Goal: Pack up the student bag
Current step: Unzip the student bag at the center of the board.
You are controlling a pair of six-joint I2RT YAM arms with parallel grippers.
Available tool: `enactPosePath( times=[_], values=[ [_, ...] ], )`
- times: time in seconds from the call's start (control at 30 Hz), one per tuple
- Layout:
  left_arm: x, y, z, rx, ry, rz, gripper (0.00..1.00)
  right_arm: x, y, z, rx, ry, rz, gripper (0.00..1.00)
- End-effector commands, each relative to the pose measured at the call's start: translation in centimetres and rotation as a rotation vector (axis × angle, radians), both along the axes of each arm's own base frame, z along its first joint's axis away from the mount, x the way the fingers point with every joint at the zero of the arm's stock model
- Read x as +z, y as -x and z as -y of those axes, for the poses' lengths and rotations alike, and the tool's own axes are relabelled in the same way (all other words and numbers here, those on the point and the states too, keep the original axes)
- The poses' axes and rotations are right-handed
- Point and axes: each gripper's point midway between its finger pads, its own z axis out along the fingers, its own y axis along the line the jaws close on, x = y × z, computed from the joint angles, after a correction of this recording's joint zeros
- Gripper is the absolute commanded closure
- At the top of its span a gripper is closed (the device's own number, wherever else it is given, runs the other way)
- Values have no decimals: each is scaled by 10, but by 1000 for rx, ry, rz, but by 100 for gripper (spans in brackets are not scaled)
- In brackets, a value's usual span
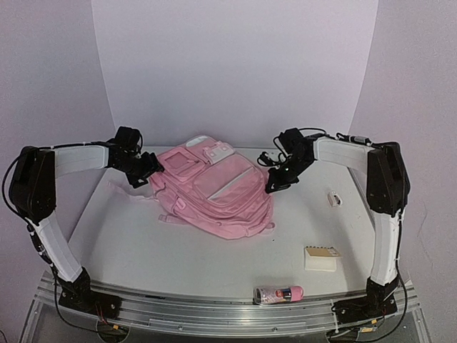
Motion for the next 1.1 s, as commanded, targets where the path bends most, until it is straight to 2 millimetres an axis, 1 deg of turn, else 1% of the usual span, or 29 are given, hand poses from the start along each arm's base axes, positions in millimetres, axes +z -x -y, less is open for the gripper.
enactPosePath(
  times=[0.0, 0.03, 0.1, 0.2, 0.27, 0.37, 0.47, 0.57, 0.67, 0.8, 0.9, 1.07],
  values=[
    [26, -14, 19, -91, 108, 82, 38, 7, -22, -9, -15, -38, 53, 100],
    [26, -14, 19, -90, 114, 90, 44, 5, -22, -9, -15, -38, 51, 100],
    [25, -14, 19, -93, 126, 99, 60, 3, -22, -9, -19, -34, 45, 100],
    [22, -14, 26, -118, 164, 111, 89, 3, -18, -8, -22, -36, 28, 100],
    [16, -10, 28, -117, 184, 104, 100, 6, -9, -10, -8, -54, -4, 100],
    [8, -6, 11, -19, 143, 91, 100, 12, 11, -8, 41, -66, -41, 100],
    [5, 1, -4, 62, 110, 83, 100, 17, 37, -5, 133, -86, -57, 100],
    [0, 6, -13, 121, 101, 68, 100, 22, 59, 0, 218, -95, -56, 100],
    [-5, 11, -13, 132, 123, 60, 100, 29, 75, -1, 274, -134, -58, 100],
    [-7, 17, -14, 147, 139, 59, 100, 40, 88, -13, 300, -193, -84, 100],
    [-8, 20, -15, 159, 143, 62, 100, 38, 102, -23, 344, -176, -85, 100],
    [-9, 24, -15, 175, 130, 56, 100, 34, 130, -25, 443, -48, -69, 100]
  ],
)
